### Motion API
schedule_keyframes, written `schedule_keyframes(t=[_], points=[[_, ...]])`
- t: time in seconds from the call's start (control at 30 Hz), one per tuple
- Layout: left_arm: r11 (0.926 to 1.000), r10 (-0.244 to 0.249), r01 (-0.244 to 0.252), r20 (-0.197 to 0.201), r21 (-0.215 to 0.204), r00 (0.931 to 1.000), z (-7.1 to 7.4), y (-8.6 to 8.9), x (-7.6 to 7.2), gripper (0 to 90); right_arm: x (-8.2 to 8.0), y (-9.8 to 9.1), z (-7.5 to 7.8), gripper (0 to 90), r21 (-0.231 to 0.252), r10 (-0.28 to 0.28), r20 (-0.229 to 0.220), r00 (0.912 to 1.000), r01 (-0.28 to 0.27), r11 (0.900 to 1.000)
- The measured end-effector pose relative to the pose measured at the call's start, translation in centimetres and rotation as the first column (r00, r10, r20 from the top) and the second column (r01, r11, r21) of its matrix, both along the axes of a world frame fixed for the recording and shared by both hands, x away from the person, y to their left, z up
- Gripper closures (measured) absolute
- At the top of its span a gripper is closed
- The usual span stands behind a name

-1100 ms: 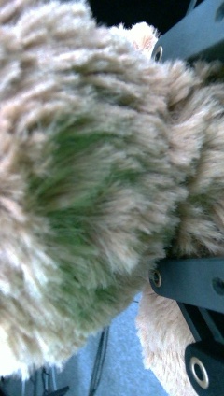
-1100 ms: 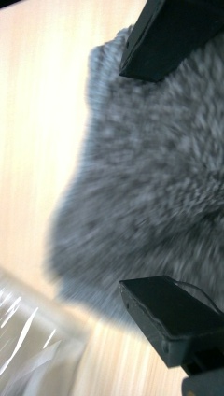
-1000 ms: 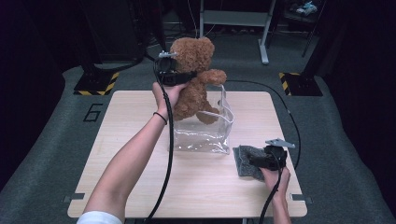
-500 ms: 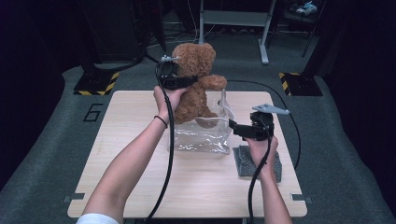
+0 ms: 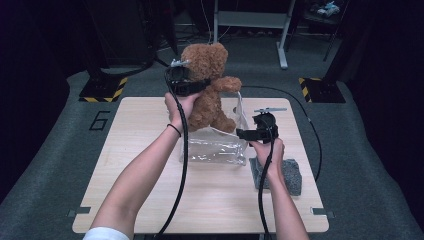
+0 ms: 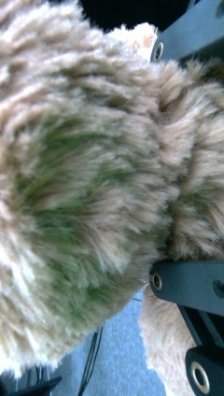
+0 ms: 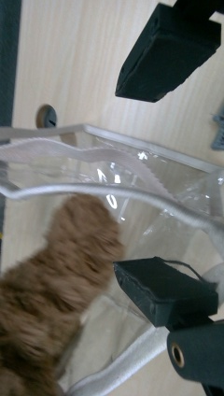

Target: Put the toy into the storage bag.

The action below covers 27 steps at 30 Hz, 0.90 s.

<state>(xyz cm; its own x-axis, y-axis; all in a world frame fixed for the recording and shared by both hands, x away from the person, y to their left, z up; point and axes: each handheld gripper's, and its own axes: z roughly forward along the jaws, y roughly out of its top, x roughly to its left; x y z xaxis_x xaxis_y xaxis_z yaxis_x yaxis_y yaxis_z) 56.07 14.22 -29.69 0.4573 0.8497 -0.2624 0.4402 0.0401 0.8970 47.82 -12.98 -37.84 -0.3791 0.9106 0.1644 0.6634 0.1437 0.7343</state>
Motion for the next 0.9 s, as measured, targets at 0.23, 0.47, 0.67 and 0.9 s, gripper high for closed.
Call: schedule_keyframes(t=[0.23, 0.47, 0.67, 0.9], points=[[0.9998, 0.008, -0.008, -0.013, 0.017, 0.9999, -1.0, -0.2, 0.4, 42.6, -0.3, -0.4, -0.7, 7.8, 0.000, 0.002, -0.050, 0.9987, -0.002, 1.0000], [0.9993, -0.008, 0.009, -0.030, 0.036, 0.9995, -1.5, -0.7, 0.7, 33.1, -0.2, -0.3, -0.6, 8.0, -0.015, -0.008, -0.043, 0.9990, 0.007, 0.9999], [0.9962, -0.049, 0.052, -0.039, 0.071, 0.9980, -1.6, -0.3, 0.5, 24.5, -0.2, -0.5, -0.6, 8.4, -0.016, -0.011, -0.031, 0.9995, 0.011, 0.9998], [0.9914, -0.095, 0.098, -0.041, 0.087, 0.9947, -1.1, 0.4, -0.3, 19.6, -0.2, -0.6, -0.6, 9.1, -0.023, 0.001, -0.021, 0.9998, -0.002, 0.9997]])
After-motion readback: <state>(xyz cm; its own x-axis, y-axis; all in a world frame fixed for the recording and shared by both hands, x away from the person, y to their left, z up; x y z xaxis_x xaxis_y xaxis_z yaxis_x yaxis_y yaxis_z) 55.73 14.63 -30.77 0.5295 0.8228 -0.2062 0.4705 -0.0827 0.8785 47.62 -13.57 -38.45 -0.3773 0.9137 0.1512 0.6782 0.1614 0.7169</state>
